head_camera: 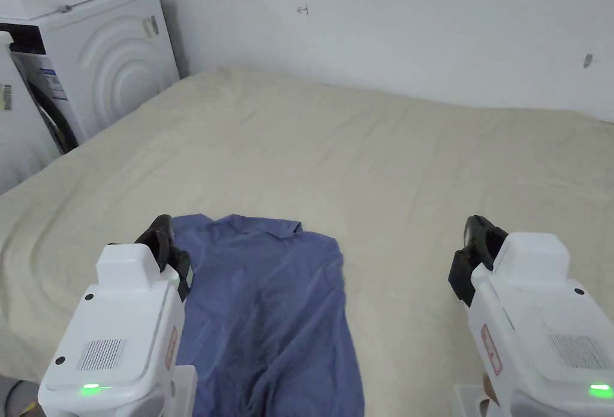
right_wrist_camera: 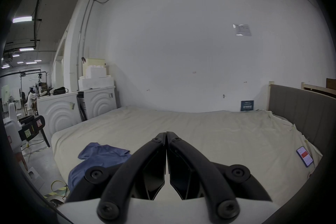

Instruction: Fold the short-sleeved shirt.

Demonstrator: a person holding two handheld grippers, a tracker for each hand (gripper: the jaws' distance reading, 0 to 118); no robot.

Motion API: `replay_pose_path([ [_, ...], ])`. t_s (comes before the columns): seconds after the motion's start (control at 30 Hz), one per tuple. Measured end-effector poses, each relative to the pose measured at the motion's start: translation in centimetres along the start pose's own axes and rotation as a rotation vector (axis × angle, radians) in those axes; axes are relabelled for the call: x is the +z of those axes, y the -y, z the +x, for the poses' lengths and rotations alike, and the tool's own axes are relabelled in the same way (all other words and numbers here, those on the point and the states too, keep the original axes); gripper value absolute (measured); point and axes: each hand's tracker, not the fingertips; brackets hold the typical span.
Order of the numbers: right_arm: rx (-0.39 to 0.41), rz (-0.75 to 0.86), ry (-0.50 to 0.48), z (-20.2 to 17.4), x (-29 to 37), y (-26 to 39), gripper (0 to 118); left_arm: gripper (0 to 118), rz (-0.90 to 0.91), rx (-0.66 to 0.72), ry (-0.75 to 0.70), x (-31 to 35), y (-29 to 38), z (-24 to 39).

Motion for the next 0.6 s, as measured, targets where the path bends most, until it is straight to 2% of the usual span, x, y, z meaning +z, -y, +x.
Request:
replay_pose_path([
  [0.27,-0.002,-0.010,-0.059,-2.3,-0.9,0.4,0,0,-0.012,-0.009,-0.069,1.1,0.3,-3.3],
  [0.6,0.008,-0.014,-0.050,-1.7,-0.9,0.2,0,0,-0.049,0.012,-0.049,0.2,1.1,-2.9],
])
